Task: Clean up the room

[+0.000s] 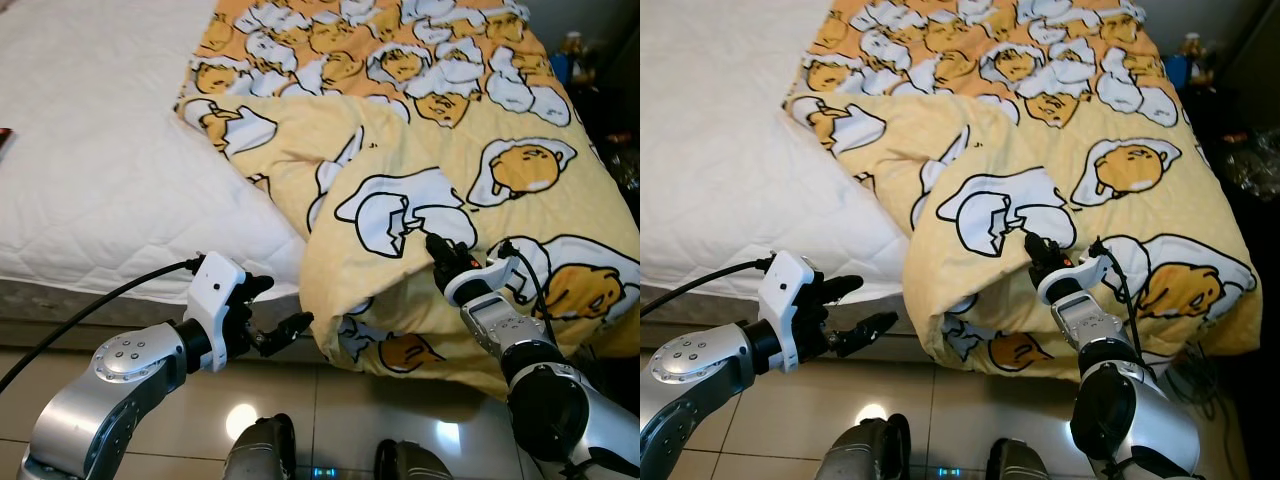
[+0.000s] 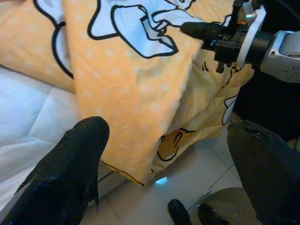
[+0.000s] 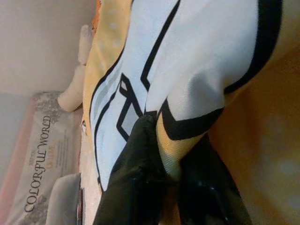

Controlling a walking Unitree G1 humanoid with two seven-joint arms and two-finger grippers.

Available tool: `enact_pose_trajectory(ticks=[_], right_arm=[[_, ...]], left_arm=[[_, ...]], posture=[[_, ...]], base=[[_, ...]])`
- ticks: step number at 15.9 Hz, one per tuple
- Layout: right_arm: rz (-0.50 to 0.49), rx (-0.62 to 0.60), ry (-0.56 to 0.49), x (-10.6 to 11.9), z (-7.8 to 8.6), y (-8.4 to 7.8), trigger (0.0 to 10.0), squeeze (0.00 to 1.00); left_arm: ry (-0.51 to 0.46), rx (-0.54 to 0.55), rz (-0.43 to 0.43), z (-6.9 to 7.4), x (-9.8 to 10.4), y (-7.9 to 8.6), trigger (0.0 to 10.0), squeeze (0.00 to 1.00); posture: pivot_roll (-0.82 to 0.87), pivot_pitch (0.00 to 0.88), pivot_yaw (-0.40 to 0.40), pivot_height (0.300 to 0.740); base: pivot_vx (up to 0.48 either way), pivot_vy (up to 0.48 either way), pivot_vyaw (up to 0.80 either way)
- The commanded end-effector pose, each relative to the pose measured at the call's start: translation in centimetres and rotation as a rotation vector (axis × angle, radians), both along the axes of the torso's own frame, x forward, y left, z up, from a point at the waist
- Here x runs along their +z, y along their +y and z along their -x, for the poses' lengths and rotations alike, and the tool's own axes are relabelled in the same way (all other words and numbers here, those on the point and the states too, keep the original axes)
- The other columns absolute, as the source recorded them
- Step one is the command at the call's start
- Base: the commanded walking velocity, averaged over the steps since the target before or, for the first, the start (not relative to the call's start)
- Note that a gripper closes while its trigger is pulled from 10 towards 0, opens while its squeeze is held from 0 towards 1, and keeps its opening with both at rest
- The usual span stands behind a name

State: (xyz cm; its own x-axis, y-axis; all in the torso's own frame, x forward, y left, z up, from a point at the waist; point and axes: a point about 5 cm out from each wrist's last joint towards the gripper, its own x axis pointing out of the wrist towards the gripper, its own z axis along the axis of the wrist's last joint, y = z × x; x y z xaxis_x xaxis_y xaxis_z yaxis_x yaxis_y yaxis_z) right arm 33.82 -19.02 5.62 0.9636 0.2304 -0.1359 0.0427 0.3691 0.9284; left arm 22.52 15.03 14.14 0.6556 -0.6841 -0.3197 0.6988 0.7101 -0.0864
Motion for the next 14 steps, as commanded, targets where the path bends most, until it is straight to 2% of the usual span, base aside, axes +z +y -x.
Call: enact_pose_trajectory(ticks=[1, 11, 13, 14], right_arm=[[0.011, -0.006, 0.008, -0.2, 0.2, -0.2, 0.0, 0.00], [0.050, -0.044, 0.045, -0.2, 0.0, -0.5, 0.0, 0.00], [0.123, 0.046, -0.031, 0.8, -0.8, 0.6, 0.0, 0.00], [0.186, 0.171, -0.124, 2.0, -1.4, 2.4, 0.0, 0.00]], left_arm=[[0.001, 0.016, -0.012, -0.1, -0.2, 0.3, 10.0, 0.00], [-0.018, 0.064, -0.007, -0.4, -0.3, 0.5, 10.0, 0.00], [-0.066, 0.122, 0.002, -1.0, 0.3, 1.1, 10.0, 0.00], [-0.096, 0.146, 0.022, -1.4, 1.1, 1.4, 10.0, 0.00]], posture=[[0.10, 0.119, 0.046, 0.740], [0.11, 0.115, 0.049, 0.740], [0.10, 0.110, 0.045, 0.740], [0.10, 0.110, 0.046, 0.740]], base=[[0.000, 0.000, 0.00], [0.000, 0.000, 0.00], [0.000, 0.000, 0.00], [0.000, 0.000, 0.00]])
